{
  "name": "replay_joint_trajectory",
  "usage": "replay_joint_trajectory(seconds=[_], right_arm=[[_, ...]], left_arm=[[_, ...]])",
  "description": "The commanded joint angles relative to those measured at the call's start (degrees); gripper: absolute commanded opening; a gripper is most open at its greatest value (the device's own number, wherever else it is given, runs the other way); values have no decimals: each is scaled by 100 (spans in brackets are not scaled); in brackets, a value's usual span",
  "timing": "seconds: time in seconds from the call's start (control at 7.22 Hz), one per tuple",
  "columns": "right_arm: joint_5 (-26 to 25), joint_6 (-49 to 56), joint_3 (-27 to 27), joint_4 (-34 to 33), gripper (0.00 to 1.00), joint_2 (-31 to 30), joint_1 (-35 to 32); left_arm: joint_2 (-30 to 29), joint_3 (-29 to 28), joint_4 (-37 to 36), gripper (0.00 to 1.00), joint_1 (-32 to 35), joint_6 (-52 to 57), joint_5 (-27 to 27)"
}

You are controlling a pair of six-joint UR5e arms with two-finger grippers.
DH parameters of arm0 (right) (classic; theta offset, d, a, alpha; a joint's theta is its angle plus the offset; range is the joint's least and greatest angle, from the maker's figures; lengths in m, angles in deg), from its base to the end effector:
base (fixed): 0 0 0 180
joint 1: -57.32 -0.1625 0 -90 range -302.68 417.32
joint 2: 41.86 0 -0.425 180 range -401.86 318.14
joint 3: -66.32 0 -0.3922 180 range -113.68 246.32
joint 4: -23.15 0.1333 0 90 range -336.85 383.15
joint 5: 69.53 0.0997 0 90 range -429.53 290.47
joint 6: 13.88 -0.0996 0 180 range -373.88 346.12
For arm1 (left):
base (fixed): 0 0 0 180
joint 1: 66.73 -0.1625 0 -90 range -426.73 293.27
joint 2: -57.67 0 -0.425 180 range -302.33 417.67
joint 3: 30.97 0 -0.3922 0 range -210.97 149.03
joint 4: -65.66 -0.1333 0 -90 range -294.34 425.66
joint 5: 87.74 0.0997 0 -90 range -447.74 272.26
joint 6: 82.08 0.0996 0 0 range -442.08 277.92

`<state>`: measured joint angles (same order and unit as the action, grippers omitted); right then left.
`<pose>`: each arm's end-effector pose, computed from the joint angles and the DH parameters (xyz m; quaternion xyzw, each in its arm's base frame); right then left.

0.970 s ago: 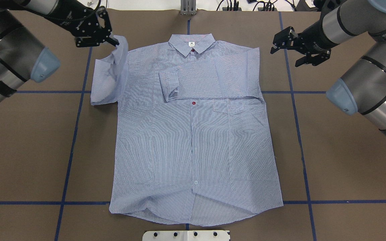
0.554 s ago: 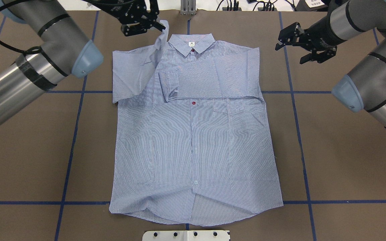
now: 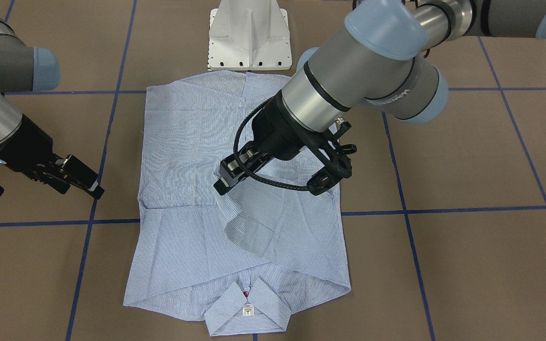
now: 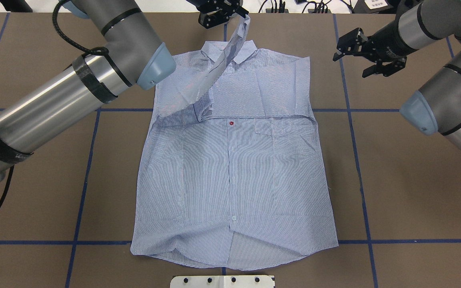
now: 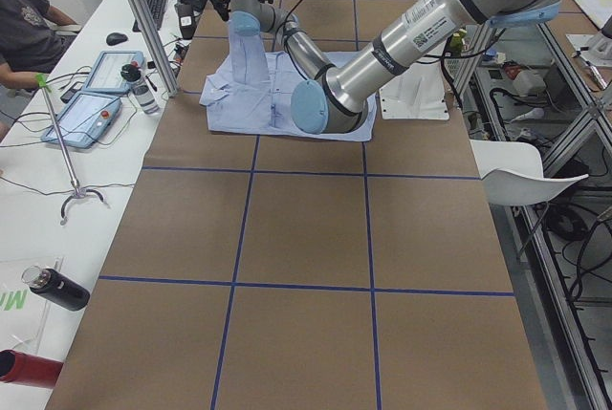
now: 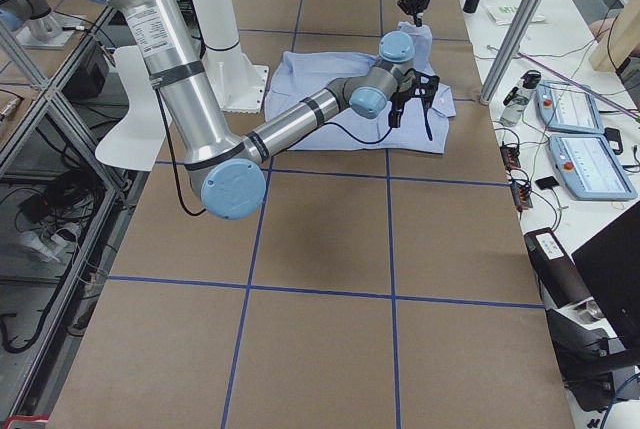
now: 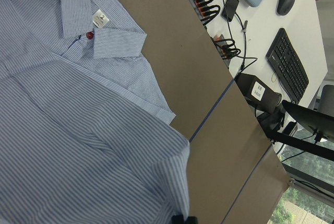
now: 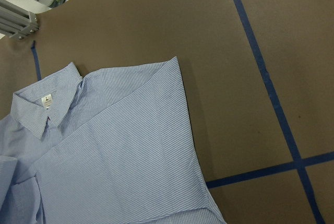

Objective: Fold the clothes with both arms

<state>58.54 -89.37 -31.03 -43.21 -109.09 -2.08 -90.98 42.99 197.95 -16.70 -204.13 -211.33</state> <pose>-0.2567 -0.5753 0.3235 0.0245 -0.5164 0.1856 0.8356 0.4174 -0.6197 0.0262 -0.1096 0.6715 -0.3167 0.6608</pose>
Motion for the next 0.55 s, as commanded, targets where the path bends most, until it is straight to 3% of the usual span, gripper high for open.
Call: replay_joint_trajectory(seconds=[0.0,0.42], right_arm=[[-63,0,49,0,100,-10,8],[-28,9,32,27,100,-106,-36]], left_arm=[[-15,-31,16,0,-361,-30,561],[-24,-66,51,0,-757,-30,1160]])
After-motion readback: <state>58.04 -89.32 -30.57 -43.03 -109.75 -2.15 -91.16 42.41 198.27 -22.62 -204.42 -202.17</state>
